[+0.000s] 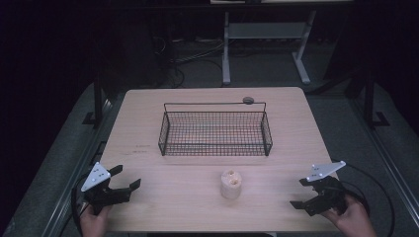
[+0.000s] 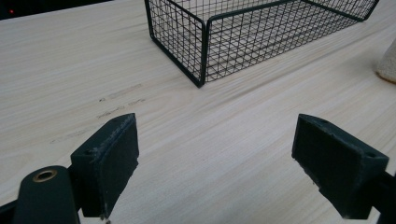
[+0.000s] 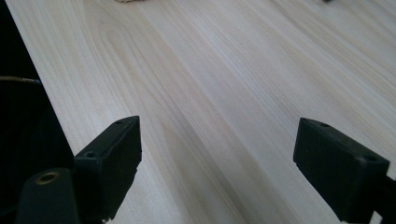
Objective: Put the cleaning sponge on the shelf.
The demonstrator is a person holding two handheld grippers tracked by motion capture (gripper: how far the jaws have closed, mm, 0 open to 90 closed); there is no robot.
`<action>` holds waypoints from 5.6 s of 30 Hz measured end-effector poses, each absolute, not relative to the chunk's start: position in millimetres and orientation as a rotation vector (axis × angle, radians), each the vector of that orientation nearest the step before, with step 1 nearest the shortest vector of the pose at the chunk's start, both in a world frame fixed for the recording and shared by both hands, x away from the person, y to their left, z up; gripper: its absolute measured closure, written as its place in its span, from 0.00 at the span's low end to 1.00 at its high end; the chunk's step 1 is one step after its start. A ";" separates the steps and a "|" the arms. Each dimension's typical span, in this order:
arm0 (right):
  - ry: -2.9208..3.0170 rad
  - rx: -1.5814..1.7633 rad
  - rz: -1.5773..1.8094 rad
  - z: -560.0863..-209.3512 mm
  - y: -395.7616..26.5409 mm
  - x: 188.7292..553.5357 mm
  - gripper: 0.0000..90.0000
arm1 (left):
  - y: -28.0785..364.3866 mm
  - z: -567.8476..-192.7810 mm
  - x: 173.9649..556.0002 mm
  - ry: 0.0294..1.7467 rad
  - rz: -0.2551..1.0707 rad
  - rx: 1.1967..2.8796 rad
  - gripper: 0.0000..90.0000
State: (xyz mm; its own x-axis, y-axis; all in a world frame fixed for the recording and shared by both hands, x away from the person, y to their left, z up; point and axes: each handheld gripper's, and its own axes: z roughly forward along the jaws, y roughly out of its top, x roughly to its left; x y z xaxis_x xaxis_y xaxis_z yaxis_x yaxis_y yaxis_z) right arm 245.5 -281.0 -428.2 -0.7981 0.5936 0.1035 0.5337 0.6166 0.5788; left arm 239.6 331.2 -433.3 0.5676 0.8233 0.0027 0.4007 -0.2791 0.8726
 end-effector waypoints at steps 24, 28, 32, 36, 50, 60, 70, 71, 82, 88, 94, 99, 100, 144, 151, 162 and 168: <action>2.806 0.834 0.884 -407.2 -251.8 252.2 0.16 | 337.1 -432.2 237.2 1.004 0.600 1.876 0.15; 2.823 0.809 0.876 -402.3 -244.9 256.1 0.16 | 336.7 -432.3 237.0 1.002 0.598 1.876 0.15; 2.833 0.788 0.864 -399.8 -240.2 257.7 0.16 | 336.9 -432.2 237.3 1.000 0.599 1.877 0.15; 2.843 0.763 0.850 -395.9 -233.7 261.2 0.16 | 336.9 -432.2 237.4 1.001 0.592 1.870 0.16; 2.911 0.665 0.790 -385.1 -205.9 274.9 0.16 | 338.6 -431.4 237.5 0.999 0.597 1.870 0.15; 2.953 0.614 0.757 -382.1 -188.4 283.0 0.16 | 339.7 -431.2 237.2 1.003 0.599 1.863 0.15; 2.972 0.580 0.751 -378.1 -176.5 288.6 0.16 | 340.6 -430.6 237.0 1.004 0.601 1.860 0.16; 2.973 0.573 0.750 -378.3 -175.1 289.4 0.16 | 340.7 -430.6 237.0 1.004 0.601 1.860 0.16; 2.995 0.526 0.741 -375.1 -159.2 294.5 0.16 | 341.5 -430.0 236.7 1.004 0.604 1.855 0.15; 3.006 0.510 0.738 -374.1 -152.3 295.9 0.16 | 342.2 -429.6 236.3 1.007 0.604 1.851 0.15; 3.023 0.487 0.726 -374.1 -142.3 299.5 0.16 | 343.2 -429.5 236.0 1.011 0.604 1.848 0.15; 3.036 0.467 0.722 -372.9 -133.9 301.9 0.16 | 343.7 -429.2 235.8 1.010 0.604 1.850 0.16; 3.038 0.457 0.720 -372.8 -132.1 302.4 0.16 | 343.6 -429.2 235.7 1.011 0.604 1.850 0.15; 3.117 0.406 0.630 -388.4 -89.1 321.6 0.17 | 346.0 -428.2 234.8 1.015 0.611 1.835 0.15; 3.126 0.401 0.610 -391.6 -83.3 322.1 0.17 | 346.1 -428.0 234.5 1.013 0.611 1.836 0.15; 3.137 0.382 0.602 -392.5 -79.0 323.0 0.23 | 346.4 -427.7 234.4 1.014 0.611 1.834 0.15; 3.146 0.394 0.589 -393.1 -77.4 323.8 0.25 | 346.6 -427.5 234.3 1.013 0.610 1.831 0.16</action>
